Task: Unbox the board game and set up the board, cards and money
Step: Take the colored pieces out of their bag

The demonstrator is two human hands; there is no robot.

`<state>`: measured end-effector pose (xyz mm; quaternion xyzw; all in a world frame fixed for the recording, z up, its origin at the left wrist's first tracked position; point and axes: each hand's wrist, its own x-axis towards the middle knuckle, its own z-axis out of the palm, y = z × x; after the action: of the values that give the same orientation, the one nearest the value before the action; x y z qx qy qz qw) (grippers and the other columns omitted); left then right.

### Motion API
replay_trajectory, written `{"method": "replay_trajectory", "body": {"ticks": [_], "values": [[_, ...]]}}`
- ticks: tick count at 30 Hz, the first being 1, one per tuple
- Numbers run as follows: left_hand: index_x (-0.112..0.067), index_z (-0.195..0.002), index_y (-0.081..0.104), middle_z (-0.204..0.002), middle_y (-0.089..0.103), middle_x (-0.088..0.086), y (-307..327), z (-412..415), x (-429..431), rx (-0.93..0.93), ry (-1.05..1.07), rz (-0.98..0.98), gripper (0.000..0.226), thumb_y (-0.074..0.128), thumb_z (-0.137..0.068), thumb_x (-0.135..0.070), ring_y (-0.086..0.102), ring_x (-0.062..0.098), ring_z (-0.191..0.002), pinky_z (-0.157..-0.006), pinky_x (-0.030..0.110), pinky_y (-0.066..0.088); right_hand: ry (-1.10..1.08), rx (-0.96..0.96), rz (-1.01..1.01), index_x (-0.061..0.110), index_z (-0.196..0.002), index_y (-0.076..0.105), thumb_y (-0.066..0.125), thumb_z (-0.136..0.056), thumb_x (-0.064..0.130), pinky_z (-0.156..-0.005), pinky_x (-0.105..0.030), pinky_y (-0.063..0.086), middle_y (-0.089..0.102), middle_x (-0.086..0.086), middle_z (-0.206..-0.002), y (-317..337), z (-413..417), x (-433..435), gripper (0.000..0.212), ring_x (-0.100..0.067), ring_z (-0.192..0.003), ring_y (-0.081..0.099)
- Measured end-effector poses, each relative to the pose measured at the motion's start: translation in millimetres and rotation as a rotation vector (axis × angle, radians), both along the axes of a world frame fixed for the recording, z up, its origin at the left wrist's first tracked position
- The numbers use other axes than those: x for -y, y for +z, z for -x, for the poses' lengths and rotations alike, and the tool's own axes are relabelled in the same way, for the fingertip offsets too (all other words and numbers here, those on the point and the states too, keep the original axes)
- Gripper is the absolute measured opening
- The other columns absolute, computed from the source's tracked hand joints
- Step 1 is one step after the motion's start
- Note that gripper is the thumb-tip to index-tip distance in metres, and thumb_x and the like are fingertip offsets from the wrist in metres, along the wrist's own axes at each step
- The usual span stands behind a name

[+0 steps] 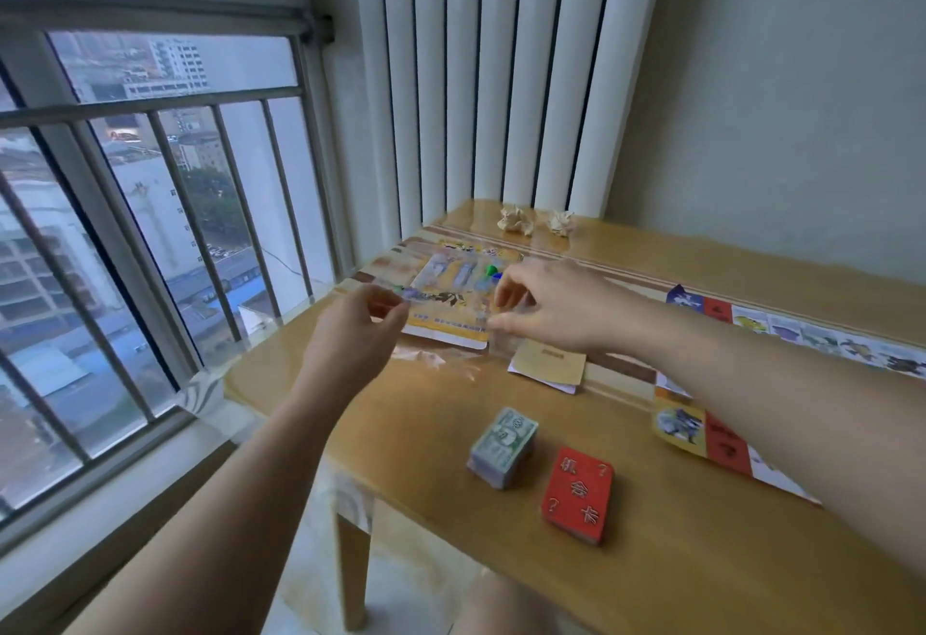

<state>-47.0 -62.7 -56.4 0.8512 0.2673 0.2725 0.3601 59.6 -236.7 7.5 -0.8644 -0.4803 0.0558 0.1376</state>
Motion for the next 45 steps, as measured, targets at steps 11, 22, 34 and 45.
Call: {"method": "replay_trajectory", "body": {"ticks": [11, 22, 34, 45], "values": [[-0.02, -0.114, 0.063, -0.11, 0.061, -0.003, -10.2, -38.0, -62.2, -0.075, 0.11, -0.028, 0.024, 0.054, -0.092, -0.018, 0.057, 0.014, -0.094, -0.077, 0.029, 0.047, 0.108, -0.053, 0.095, -0.001, -0.105, 0.065, 0.041, -0.096, 0.01, -0.073, -0.035, 0.049, 0.065, -0.012, -0.105, -8.3, -41.4, -140.7, 0.028, -0.027, -0.086, 0.061], [-0.024, -0.123, 0.058, -0.128, 0.048, 0.0, -63.9, -59.8, -31.0, 0.157, 0.22, -0.036, 0.033, 0.056, -0.09, -0.031, 0.045, 0.019, -0.119, -0.101, 0.033, 0.033, 0.091, 0.033, 0.377, 0.015, -0.058, 0.034, 0.039, -0.097, 0.01, -0.049, -0.023, 0.024, 0.033, -0.002, -0.063, -24.3, -65.9, -185.7, 0.04, -0.013, -0.055, 0.031], [-0.027, -0.13, 0.05, -0.131, 0.043, -0.005, -71.9, -58.6, -35.9, 0.096, 0.178, -0.126, 0.055, 0.044, -0.077, -0.042, 0.041, 0.014, -0.123, -0.105, 0.034, 0.03, 0.068, -0.282, 0.39, 0.012, -0.071, 0.05, 0.039, -0.095, 0.013, -0.058, -0.019, 0.039, 0.051, -0.002, -0.079, -23.1, -71.8, -205.0, 0.026, -0.011, -0.066, 0.049], [-0.027, -0.129, 0.051, -0.129, 0.045, -0.005, -76.2, -58.8, -36.2, 0.091, 0.196, -0.169, 0.067, 0.029, -0.07, -0.049, 0.045, 0.014, -0.12, -0.101, 0.032, 0.03, 0.063, -0.407, 0.419, 0.006, -0.09, 0.063, 0.055, -0.088, 0.015, -0.084, -0.03, 0.049, 0.062, -0.008, -0.099, -28.9, -80.0, -204.3, 0.013, -0.019, -0.09, 0.058]]}}
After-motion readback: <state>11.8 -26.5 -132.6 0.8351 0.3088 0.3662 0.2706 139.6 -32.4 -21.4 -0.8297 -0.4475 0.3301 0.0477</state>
